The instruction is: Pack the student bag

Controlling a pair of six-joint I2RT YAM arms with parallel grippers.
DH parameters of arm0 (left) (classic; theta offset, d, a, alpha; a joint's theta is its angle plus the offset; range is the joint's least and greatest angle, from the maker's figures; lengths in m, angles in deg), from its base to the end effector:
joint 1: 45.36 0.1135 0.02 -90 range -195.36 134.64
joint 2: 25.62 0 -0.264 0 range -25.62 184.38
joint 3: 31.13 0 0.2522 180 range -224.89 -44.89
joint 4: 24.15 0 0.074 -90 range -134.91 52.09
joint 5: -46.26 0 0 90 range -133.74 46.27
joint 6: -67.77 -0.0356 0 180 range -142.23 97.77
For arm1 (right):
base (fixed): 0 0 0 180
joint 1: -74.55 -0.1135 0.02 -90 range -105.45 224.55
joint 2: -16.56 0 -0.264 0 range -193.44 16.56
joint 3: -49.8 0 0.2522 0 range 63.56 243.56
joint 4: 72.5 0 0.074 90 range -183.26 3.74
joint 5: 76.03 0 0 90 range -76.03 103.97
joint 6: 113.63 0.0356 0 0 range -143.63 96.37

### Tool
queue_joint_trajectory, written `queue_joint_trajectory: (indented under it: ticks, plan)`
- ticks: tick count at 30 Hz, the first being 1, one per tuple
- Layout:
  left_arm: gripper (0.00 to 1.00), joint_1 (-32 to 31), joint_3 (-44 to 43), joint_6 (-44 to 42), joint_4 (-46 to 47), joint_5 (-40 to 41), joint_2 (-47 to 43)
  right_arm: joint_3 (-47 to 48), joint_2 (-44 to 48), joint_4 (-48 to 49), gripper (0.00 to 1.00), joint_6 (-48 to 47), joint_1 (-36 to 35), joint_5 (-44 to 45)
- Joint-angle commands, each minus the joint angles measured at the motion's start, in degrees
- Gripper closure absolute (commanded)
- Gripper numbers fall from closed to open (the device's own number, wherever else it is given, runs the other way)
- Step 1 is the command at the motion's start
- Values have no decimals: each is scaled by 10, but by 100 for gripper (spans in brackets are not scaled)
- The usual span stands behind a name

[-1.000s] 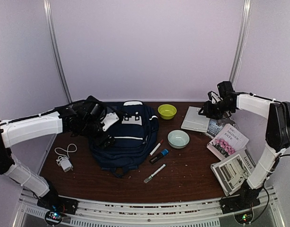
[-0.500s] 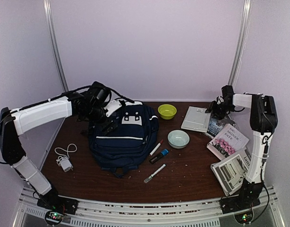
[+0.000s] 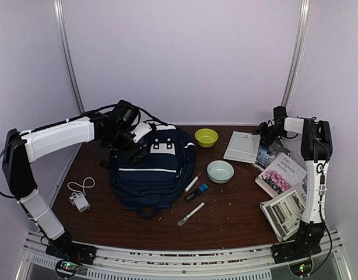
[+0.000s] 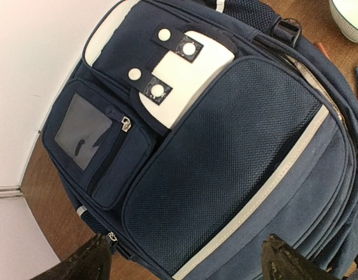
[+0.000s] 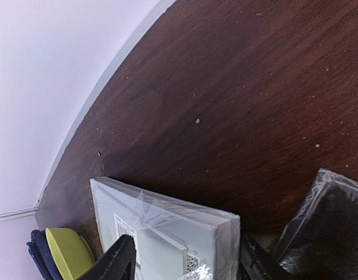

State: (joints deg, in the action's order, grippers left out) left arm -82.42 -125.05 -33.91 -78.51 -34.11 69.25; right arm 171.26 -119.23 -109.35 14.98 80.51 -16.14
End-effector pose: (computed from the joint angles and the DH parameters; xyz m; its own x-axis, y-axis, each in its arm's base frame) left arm 0.2882 -0.2102 0.2827 -0.5377 0.6562 -0.5295 0.6403 0.7263 0.2499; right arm 0.5183 -0.0362 0.1535 -0.7447 0.6205 -0.2459 0.3093 0.6474 0.6966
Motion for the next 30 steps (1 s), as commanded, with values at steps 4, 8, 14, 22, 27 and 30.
queue_joint_trajectory:
  ticks: [4, 8, 14, 22, 27, 30]
  plan:
    - [8, 1, 3, -4, 23, -4, -19, -17, -5, 17, 40, 22, -18, -65]
    - [8, 1, 7, -4, 28, -7, -19, -61, 7, 69, 40, 46, -31, -112]
    - [8, 2, 10, -2, 31, -8, -21, -131, 24, 206, 51, 122, -56, -157]
    - [8, 2, 29, -3, 32, -15, -41, -168, 40, 305, 95, 175, -60, -171]
    - [7, 5, 43, -6, 38, -31, -60, -198, 80, 321, 100, 168, -55, -171]
    - [7, 4, 44, -5, 37, -32, -68, -238, 129, 321, 100, 149, -45, -149]
